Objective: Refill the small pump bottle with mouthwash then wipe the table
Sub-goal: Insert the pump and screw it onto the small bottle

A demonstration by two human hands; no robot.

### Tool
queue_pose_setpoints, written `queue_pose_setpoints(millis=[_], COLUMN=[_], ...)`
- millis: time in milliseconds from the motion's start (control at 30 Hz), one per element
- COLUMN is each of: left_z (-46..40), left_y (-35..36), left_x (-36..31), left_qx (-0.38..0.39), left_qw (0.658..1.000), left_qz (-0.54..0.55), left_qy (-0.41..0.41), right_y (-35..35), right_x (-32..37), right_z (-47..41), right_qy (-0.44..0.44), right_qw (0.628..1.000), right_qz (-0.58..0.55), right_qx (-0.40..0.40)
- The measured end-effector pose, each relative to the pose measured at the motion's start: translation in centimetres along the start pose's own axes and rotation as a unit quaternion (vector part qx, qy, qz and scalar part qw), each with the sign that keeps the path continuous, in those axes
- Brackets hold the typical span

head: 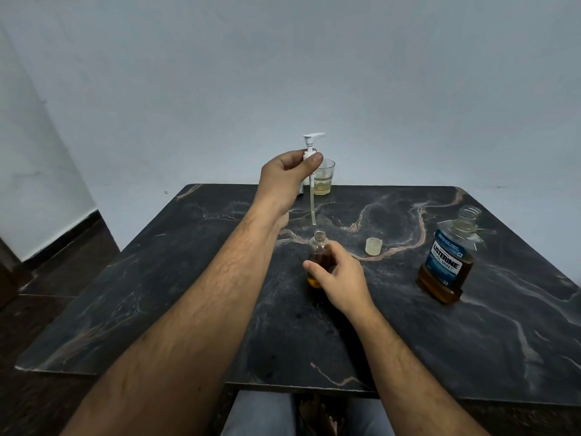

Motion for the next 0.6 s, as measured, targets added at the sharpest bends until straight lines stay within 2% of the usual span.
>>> queue_pose_setpoints(millis=[333, 600], left_z=[1.0, 1.1], left_y=[0.1, -0.4], left_x=[2.3, 2.3], left_qx=[-0.001, 0.031], left_qw=[0.999, 0.998], left_qz=[0.028, 0.006], left_qy=[-0.015, 0.051], right_y=[0.0, 0.0], right_x=[0.0, -0.1], right_z=[0.1, 0.0], right_qy=[-0.004, 0.002], right_qw=[1.0, 1.0], right_qz=[-0.001, 0.002], right_qx=[-0.003, -0.001])
Point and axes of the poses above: each hand's wrist, its own z-axis away from the middle knuckle, its own y-axis out of the palm, x = y × z, the point moved 1 cm from there along -z, towards the middle knuckle, and after that the axes turned 7 degrees about -x, right-handed, at the moved point
